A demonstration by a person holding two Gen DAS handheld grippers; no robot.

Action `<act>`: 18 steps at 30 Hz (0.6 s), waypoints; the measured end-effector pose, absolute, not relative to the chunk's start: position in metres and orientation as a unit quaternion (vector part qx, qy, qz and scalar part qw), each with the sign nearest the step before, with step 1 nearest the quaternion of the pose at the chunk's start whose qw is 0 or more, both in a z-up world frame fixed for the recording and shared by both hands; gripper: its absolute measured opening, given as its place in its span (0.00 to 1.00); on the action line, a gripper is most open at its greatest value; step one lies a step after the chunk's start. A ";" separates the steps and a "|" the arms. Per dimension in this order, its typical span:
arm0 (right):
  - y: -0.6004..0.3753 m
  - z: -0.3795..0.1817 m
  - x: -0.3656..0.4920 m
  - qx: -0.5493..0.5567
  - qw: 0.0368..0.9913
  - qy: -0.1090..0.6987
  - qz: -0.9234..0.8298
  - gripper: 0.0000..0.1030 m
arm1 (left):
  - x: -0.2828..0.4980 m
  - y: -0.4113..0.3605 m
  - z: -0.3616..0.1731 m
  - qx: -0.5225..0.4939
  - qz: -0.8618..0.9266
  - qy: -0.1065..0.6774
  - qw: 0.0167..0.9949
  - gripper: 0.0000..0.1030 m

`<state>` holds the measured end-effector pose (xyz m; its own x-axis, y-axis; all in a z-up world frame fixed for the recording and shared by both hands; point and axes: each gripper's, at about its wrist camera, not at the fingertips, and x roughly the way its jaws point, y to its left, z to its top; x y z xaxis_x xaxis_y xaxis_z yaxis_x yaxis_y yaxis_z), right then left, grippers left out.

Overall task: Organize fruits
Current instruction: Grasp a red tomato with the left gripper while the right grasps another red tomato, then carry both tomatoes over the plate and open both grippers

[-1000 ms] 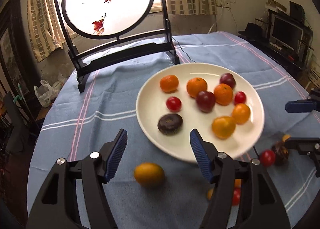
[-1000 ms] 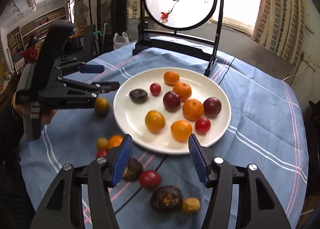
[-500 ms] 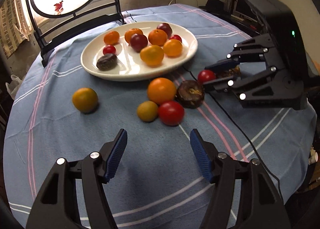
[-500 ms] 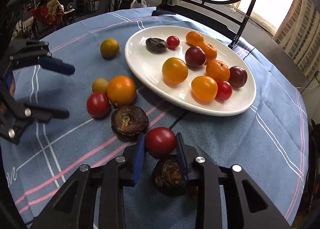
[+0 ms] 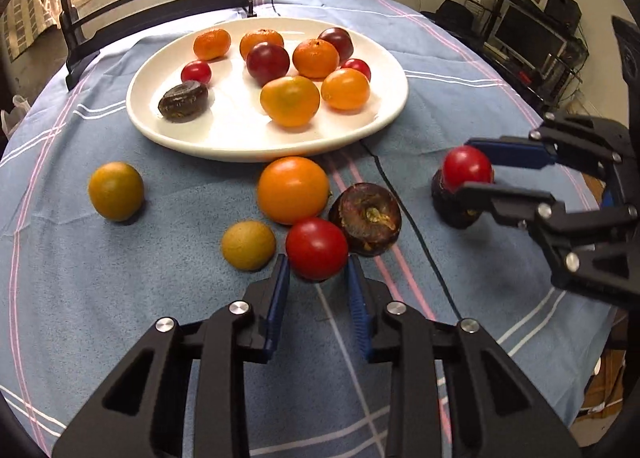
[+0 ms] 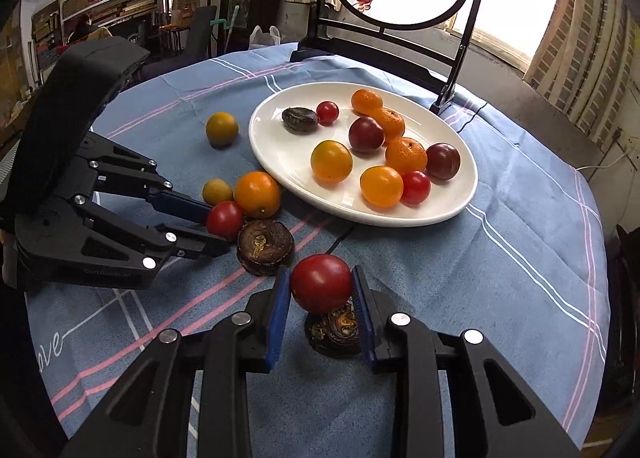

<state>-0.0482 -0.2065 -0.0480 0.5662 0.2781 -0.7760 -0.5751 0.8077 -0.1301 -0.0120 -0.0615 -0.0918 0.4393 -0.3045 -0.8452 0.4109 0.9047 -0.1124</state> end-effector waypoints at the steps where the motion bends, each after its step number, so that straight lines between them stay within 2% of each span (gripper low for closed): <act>1: -0.206 -0.049 -0.048 -0.188 0.865 0.395 0.246 0.30 | -0.010 -0.062 -0.092 0.052 -0.209 0.486 0.847 0.28; 5: -0.207 -0.050 -0.050 -0.183 0.865 0.395 0.249 0.30 | -0.002 -0.063 -0.093 0.040 -0.203 0.487 0.849 0.29; 11: -0.212 -0.043 -0.055 -0.170 0.874 0.387 0.242 0.30 | -0.015 -0.065 -0.088 0.077 -0.204 0.472 0.854 0.28; 18: -0.208 -0.012 -0.053 -0.143 0.895 0.349 0.238 0.30 | -0.018 -0.043 -0.035 0.086 -0.170 0.390 0.901 0.28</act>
